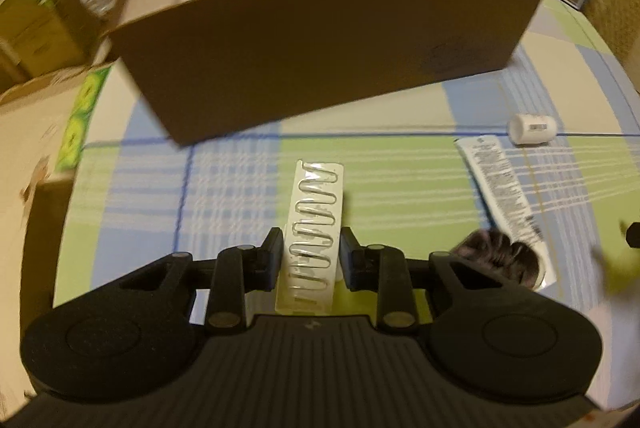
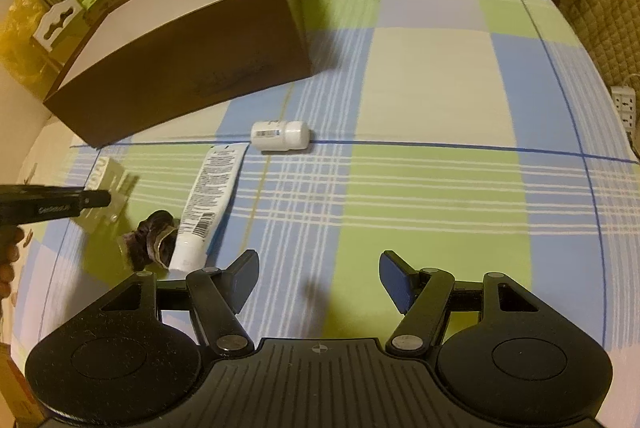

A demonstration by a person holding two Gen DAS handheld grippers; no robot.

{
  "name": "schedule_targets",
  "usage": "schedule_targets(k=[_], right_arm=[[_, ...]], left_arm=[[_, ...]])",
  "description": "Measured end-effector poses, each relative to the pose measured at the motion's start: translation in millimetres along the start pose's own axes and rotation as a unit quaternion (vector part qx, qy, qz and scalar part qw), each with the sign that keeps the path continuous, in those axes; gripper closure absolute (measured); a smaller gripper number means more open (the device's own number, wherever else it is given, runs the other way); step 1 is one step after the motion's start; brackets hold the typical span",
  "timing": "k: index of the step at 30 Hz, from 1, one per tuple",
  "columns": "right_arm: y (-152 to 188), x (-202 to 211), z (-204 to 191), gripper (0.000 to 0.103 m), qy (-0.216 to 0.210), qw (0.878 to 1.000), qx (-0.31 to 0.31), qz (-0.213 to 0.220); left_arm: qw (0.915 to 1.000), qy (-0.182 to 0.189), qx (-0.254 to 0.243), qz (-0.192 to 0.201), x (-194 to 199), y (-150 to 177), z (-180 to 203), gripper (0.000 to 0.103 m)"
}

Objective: Organize objects
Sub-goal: 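Grasp the white blister strip with the left gripper while the right grasps the white tube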

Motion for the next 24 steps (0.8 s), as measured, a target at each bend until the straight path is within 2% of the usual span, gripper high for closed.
schedule_targets(k=[6,9,14,21,24], right_arm=[[9,-21,-30,0.039,-0.022,0.999,0.034,-0.009],[14,-35,-52,0.039,-0.042,0.998,0.050,-0.014],[18,-54,-76,0.040,-0.045,0.996,0.070,-0.013],[18,-80,-86,0.058,-0.033,0.995,0.089,-0.024],[15,-85,-90,0.063,-0.027,0.993,0.111,-0.011]], left_arm=[[0.9989,-0.014,0.043,-0.013,13,23,-12,0.078],[0.9985,-0.016,0.050,-0.013,16,27,-14,0.078],[0.9983,-0.016,0.054,-0.013,17,28,-13,0.078],[0.9983,-0.016,0.055,-0.012,18,29,-13,0.078],[0.9984,-0.014,0.053,-0.011,16,27,-12,0.078]])
Point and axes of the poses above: each gripper's, at about its wrist camera, not at the fingertips, and x roughly against the way its jaws point, z to its right, y to its underside, the point moved 10 cm from there along -x, roughly the way its jaws point, and after that the axes turned 13 degrees about -x, right-handed, at the moved point
